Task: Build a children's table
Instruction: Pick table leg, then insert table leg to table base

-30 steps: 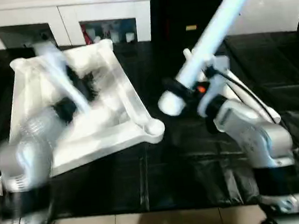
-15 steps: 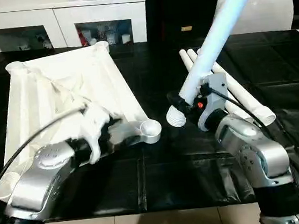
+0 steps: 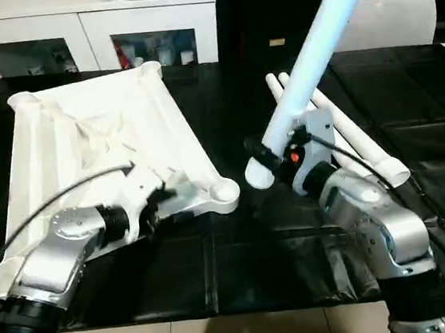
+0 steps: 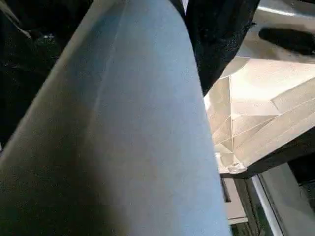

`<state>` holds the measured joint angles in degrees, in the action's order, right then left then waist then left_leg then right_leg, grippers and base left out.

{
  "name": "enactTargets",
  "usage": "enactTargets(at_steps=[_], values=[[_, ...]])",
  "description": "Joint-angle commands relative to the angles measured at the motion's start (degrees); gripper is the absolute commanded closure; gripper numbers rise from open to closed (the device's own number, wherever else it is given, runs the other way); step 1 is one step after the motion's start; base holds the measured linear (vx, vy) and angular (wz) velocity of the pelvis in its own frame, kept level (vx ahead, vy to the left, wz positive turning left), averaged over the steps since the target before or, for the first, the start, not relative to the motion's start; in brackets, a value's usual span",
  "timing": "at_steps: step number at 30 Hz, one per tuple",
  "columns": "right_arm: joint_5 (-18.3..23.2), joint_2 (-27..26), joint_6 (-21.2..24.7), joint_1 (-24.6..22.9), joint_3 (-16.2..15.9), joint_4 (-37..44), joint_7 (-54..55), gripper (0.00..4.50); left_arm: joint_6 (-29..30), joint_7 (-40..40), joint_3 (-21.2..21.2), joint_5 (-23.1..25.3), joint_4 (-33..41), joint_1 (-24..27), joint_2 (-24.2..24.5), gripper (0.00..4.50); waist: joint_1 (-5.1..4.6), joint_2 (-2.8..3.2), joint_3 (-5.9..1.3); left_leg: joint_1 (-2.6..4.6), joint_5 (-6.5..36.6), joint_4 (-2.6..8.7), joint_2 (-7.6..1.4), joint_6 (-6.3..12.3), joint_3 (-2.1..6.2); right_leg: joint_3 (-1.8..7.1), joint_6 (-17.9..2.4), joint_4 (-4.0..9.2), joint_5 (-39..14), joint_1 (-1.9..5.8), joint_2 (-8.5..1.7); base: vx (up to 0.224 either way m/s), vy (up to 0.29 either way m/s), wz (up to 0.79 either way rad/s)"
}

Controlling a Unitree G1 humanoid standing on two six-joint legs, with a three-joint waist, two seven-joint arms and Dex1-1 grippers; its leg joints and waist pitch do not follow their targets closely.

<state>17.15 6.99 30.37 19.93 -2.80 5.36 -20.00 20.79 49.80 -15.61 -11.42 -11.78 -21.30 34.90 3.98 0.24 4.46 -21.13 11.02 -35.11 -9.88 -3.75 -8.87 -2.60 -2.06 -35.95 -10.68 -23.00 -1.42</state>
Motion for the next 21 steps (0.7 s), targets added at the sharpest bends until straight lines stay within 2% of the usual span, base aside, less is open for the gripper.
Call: enactTargets(at_steps=[1,5,6,8,15,18,21], values=[[0.32,0.22,-0.13,0.75,-0.43,0.28,-0.94,2.61,-1.14,0.94,-0.36,1.14,-0.86,-1.58,0.00,2.13,0.04,1.01,-4.44,0.64,10.20,4.40,-2.63,-2.37,0.85,3.52,-7.86,4.63,-13.27,2.99,-5.99,0.000,0.000,0.00],[0.89,0.28,0.18,1.35,-0.87,0.16,-2.05,2.61,-3.01,1.41,-0.85,2.66,-2.44,-2.29,0.63,2.49,-0.06,1.06,-4.36,0.70,11.16,4.49,-2.70,-2.30,0.93,3.49,-7.51,4.80,-15.37,2.95,-6.04,0.000,0.000,0.00],[1.07,0.32,0.30,1.44,-0.95,0.16,-2.34,2.61,-3.27,1.84,-0.92,2.68,-2.70,-2.45,0.66,2.57,-0.17,0.43,-4.32,0.63,10.96,4.52,-2.72,-2.19,0.85,3.49,-7.44,4.85,-15.35,2.98,-5.99,0.000,0.000,0.00],[1.75,0.45,0.70,1.75,-1.28,0.03,-3.47,2.61,-4.11,2.81,-0.79,2.72,-3.71,-3.09,0.42,2.65,-0.09,0.76,-4.32,0.67,10.56,4.49,-2.70,-2.03,0.91,3.51,-7.61,4.81,-15.59,2.93,-6.15,0.000,0.000,0.00],[2.42,1.78,1.93,3.15,-3.38,-0.12,-8.12,2.61,-7.03,6.18,-2.35,5.16,-9.61,-6.86,0.19,3.24,-0.05,0.73,-4.45,0.64,9.28,4.38,-2.74,-1.85,0.87,3.54,-8.17,4.51,-13.21,3.03,-6.20,0.000,0.000,0.00],[2.42,2.27,1.85,4.17,-4.05,-0.93,-9.29,2.61,-7.79,7.81,-2.74,5.88,-11.16,-7.90,0.30,3.49,0.03,0.98,-4.46,0.61,9.34,4.32,-2.76,-1.94,0.87,3.56,-8.16,4.64,-13.88,3.10,-6.35,0.000,0.000,0.00],[2.12,2.59,1.97,4.98,-4.56,-1.76,-10.41,2.61,-8.87,9.27,-3.21,6.74,-12.44,-8.35,0.31,3.83,0.00,0.85,-4.43,0.65,9.89,4.36,-2.80,-2.02,0.91,3.54,-8.20,4.76,-14.78,3.06,-6.36,0.000,0.000,0.00]])
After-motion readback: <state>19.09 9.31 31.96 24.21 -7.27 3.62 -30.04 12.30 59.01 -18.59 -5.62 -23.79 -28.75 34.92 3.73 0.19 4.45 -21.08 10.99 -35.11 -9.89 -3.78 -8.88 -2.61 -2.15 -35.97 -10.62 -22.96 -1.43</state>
